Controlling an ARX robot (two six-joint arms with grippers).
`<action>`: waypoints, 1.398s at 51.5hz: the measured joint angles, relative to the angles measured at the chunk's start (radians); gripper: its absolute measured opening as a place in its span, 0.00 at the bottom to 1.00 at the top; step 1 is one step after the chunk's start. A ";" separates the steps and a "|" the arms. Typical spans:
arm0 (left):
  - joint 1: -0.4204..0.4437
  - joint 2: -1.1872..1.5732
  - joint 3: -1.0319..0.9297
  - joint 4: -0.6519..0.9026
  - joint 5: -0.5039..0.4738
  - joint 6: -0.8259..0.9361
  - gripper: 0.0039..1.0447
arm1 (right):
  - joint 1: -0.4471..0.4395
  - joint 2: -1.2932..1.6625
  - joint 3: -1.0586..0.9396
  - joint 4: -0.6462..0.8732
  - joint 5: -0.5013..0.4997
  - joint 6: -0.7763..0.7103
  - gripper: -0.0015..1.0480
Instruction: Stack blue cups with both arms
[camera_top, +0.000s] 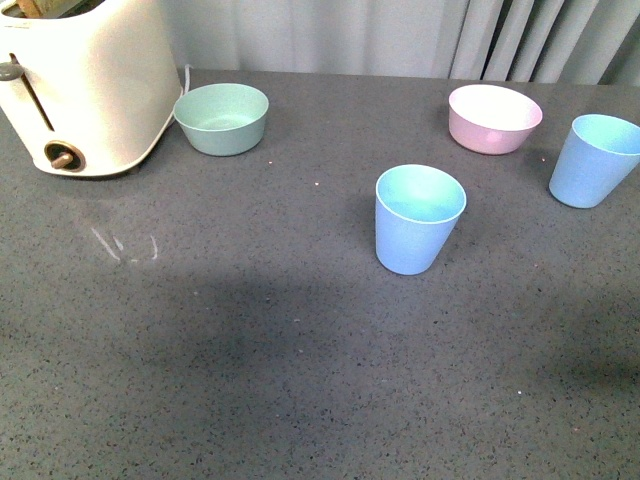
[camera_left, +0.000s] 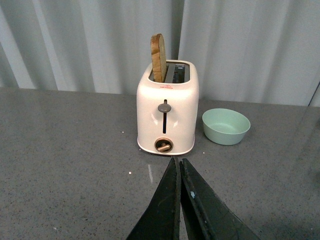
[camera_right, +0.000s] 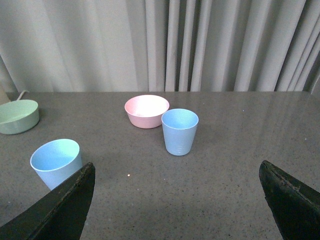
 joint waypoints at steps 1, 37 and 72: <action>0.000 -0.013 0.000 -0.011 0.000 0.000 0.01 | 0.000 0.000 0.000 0.000 0.000 0.000 0.91; 0.000 -0.250 0.000 -0.245 0.000 0.000 0.01 | 0.000 0.000 0.000 0.000 0.000 0.000 0.91; 0.000 -0.419 0.000 -0.423 0.000 0.000 0.61 | -0.101 0.943 0.377 0.260 -0.071 -0.012 0.91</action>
